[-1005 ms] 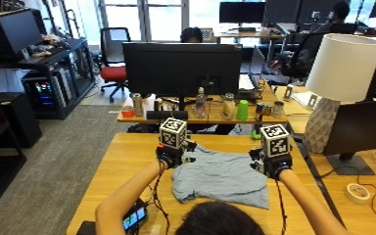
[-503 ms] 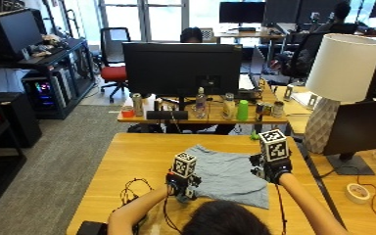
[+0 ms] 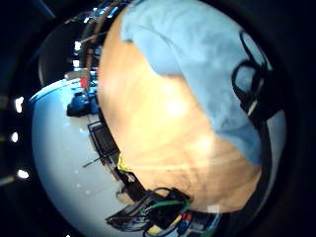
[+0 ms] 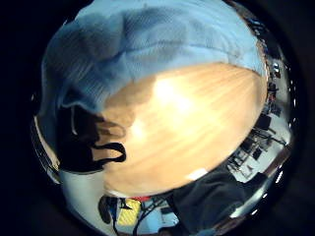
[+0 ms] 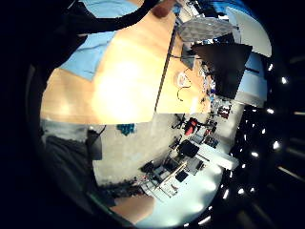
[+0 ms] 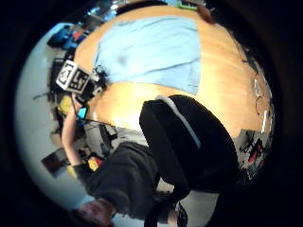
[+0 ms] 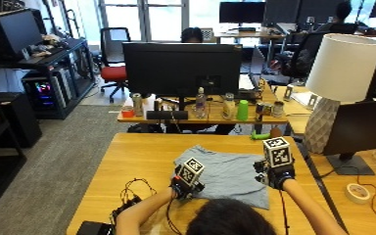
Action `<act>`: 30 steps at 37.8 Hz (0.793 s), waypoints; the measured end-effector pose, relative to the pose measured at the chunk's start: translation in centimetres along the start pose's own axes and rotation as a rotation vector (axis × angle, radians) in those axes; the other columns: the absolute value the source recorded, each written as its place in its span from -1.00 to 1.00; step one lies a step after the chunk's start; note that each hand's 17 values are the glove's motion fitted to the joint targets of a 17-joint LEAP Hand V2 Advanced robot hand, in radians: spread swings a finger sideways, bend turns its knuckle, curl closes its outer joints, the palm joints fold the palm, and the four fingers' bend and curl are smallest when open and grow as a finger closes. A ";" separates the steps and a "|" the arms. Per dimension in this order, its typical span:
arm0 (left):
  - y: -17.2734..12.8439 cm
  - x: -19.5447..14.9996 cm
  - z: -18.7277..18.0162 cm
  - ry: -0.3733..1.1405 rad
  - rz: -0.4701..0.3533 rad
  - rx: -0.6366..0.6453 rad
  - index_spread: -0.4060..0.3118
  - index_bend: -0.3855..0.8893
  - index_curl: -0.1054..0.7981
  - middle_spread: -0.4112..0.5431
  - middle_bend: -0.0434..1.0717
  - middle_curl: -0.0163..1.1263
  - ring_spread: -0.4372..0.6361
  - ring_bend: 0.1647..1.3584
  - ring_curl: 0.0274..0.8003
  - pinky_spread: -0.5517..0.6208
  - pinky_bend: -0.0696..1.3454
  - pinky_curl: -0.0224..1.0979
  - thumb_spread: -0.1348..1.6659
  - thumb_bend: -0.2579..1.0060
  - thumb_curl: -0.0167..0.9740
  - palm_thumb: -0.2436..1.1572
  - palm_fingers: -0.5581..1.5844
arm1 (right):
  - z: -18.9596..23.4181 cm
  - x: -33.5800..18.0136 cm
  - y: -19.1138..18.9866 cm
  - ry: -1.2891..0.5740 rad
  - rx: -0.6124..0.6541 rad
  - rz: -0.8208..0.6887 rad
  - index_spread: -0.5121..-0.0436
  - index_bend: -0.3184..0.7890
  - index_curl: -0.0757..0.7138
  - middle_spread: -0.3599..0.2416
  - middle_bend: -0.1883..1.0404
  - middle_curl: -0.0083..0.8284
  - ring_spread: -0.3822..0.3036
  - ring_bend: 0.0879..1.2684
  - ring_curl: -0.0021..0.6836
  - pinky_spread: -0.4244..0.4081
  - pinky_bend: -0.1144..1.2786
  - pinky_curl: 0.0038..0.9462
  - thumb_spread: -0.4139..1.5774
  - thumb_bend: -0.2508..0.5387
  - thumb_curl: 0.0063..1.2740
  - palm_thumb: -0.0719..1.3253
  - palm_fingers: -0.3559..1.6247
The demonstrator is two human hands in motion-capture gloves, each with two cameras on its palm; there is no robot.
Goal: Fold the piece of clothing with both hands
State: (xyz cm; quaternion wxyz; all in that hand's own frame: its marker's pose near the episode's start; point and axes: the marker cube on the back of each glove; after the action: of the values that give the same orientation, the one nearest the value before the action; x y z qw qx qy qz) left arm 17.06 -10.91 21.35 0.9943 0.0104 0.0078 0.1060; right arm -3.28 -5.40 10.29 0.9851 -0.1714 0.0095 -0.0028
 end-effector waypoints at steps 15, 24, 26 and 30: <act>-1.4 -1.2 -4.0 -0.095 0.039 0.016 -0.58 -0.11 0.12 -0.69 -0.31 -0.15 -0.79 -0.40 -0.10 -0.75 -0.21 -0.33 -0.02 -0.42 0.11 0.56 0.63 | 5.9 -1.9 -2.1 -0.165 -0.104 -0.104 -0.06 -0.21 -0.31 0.12 -0.22 -0.04 0.11 -0.25 0.01 0.33 -0.17 -0.30 0.73 -0.39 -0.70 -0.34 -0.06; -0.9 -1.5 -5.9 -0.052 0.053 -0.080 -0.63 -0.13 0.16 -0.75 -0.32 -0.12 -0.82 -0.42 -0.04 -0.76 -0.27 -0.32 -0.06 -0.51 0.22 0.59 0.64 | 9.7 -3.7 -4.6 -0.032 -0.071 -0.106 0.06 -0.23 -0.29 0.08 -0.21 -0.01 -0.03 -0.16 0.07 0.16 -0.21 -0.31 0.72 -0.30 -0.66 -0.18 0.12; -1.0 -1.7 -6.3 -0.056 0.052 -0.074 -0.64 -0.13 0.17 -0.75 -0.32 -0.11 -0.83 -0.42 -0.03 -0.75 -0.29 -0.32 -0.07 -0.52 0.25 0.60 0.63 | 10.6 -4.3 -5.1 -0.012 -0.062 -0.106 0.08 -0.23 -0.28 0.05 -0.20 -0.01 -0.07 -0.14 0.10 0.13 -0.23 -0.30 0.72 -0.29 -0.65 -0.14 0.14; -1.3 -1.8 -6.8 -0.052 0.057 -0.049 -0.65 -0.13 0.18 -0.77 -0.33 -0.10 -0.83 -0.43 -0.01 -0.75 -0.31 -0.31 -0.06 -0.56 0.29 0.61 0.63 | 12.7 -5.3 -6.3 0.012 -0.069 -0.087 0.09 -0.24 -0.27 -0.03 -0.18 0.02 -0.15 -0.14 0.13 0.05 -0.24 -0.30 0.67 -0.24 -0.61 -0.02 0.19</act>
State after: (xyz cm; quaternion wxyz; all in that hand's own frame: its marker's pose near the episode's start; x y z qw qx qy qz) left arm 15.43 -12.42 14.52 0.9907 -0.0108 -0.0210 0.1343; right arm -8.33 -7.05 24.44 0.9775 -0.2057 0.0082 -0.0462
